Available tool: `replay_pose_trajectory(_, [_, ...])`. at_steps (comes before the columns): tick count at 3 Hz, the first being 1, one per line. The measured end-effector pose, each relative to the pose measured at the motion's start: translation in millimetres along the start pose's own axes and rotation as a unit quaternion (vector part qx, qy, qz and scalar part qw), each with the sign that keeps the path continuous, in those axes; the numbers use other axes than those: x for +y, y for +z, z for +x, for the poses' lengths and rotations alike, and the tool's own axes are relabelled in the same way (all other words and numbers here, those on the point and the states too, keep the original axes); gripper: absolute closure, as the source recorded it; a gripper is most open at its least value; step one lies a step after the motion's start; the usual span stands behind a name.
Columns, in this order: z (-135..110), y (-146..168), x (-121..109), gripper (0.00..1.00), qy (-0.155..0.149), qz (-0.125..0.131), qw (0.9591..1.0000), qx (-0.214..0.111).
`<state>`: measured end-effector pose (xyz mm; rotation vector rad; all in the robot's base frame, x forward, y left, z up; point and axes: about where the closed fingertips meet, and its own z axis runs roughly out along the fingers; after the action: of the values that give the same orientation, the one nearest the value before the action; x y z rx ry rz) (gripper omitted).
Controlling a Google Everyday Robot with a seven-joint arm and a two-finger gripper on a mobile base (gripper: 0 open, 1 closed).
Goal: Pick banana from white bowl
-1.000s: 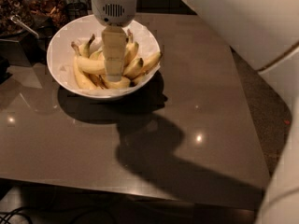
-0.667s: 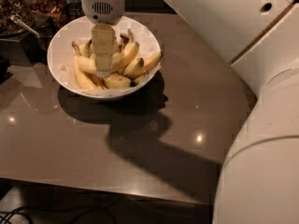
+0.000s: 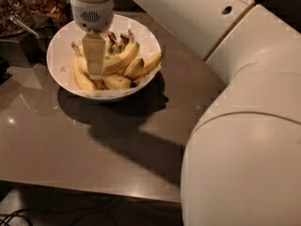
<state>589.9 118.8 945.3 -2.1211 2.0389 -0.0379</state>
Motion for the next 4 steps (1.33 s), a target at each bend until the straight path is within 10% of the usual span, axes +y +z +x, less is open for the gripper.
replay_pose_trajectory(3, [6,40,-4,0.21,0.038,-0.020,0.9981,0.044])
replay_pose_trajectory(4, [-2,42,-11,0.39,0.037,-0.008,0.9989,0.029])
